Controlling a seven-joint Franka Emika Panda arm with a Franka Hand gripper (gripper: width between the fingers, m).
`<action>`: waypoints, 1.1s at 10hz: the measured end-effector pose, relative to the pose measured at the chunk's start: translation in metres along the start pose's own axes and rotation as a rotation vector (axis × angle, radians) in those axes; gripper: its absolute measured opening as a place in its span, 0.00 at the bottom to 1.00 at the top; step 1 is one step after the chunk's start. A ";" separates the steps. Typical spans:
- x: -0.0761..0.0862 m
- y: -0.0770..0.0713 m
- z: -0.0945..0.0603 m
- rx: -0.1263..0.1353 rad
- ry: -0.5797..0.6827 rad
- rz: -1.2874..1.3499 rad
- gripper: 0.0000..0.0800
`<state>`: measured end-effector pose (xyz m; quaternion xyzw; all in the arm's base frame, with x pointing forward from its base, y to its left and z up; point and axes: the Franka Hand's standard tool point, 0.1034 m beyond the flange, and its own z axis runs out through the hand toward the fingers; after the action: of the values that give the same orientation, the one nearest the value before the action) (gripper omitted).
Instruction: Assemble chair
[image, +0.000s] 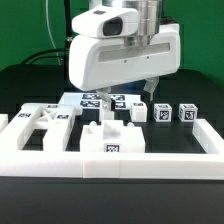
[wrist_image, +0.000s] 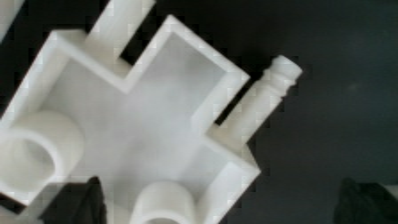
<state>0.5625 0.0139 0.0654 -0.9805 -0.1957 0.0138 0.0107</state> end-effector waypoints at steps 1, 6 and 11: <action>-0.001 -0.001 0.008 0.017 -0.005 0.068 0.81; 0.014 -0.014 0.017 0.039 0.027 0.401 0.81; 0.030 0.003 0.033 0.041 0.036 0.398 0.81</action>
Offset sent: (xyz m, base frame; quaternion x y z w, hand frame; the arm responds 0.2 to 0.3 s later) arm 0.0000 0.0000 0.0000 0.0000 0.0000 0.1296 0.9916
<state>0.5901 0.0227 0.0319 -0.9995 0.0027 0.0023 0.0313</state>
